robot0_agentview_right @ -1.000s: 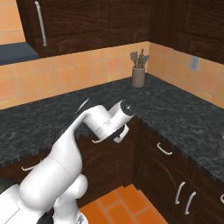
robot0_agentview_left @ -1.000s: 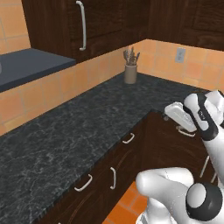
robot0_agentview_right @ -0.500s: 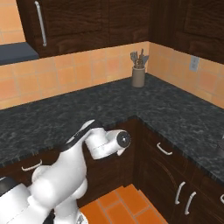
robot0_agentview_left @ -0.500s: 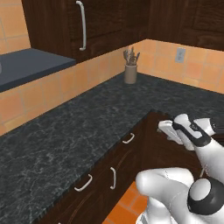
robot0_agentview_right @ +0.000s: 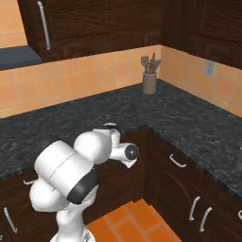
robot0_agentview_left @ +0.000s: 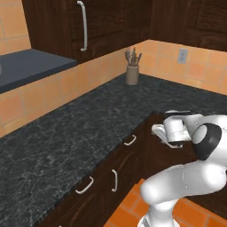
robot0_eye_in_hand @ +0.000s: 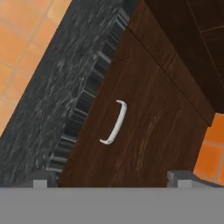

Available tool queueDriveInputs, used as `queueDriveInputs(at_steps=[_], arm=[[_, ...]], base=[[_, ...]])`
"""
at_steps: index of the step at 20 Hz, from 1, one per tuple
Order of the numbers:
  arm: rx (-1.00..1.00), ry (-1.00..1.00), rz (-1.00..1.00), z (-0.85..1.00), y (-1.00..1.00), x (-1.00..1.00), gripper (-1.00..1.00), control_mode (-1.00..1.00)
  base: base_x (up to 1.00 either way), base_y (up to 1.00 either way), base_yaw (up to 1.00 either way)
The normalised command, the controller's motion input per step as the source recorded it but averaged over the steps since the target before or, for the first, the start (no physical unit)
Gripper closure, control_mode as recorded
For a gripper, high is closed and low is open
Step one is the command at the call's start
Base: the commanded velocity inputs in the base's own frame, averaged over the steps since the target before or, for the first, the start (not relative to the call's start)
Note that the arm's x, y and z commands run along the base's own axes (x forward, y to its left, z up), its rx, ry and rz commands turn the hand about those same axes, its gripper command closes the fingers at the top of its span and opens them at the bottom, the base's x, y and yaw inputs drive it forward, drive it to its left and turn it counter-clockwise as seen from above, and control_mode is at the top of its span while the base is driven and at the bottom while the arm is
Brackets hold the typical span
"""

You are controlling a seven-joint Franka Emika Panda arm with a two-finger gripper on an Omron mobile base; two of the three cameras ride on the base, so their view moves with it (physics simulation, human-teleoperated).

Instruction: Take a straw from the drawer in front and place it inside the glass cup on the dining counter.

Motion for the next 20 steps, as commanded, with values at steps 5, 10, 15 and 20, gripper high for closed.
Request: queueDriveInputs(at_steps=[5, 10, 15, 20], arm=[[0.2, 0.0, 0.01, -0.27, -0.11, 0.37, -1.0, -1.0], [0.18, 0.01, 0.05, -0.14, 0.0, 0.09, -1.0, -1.0], [0.15, 0.14, 0.11, 0.0, 0.0, 0.32, -1.0, -1.0], [0.13, 0.08, 0.06, -0.04, 0.03, 0.42, -1.0, -1.0]], base=[[0.0, 0.0, 0.0], [0.0, 0.0, 0.0], [0.0, 0.0, 0.0], [0.0, 0.0, 0.0]])
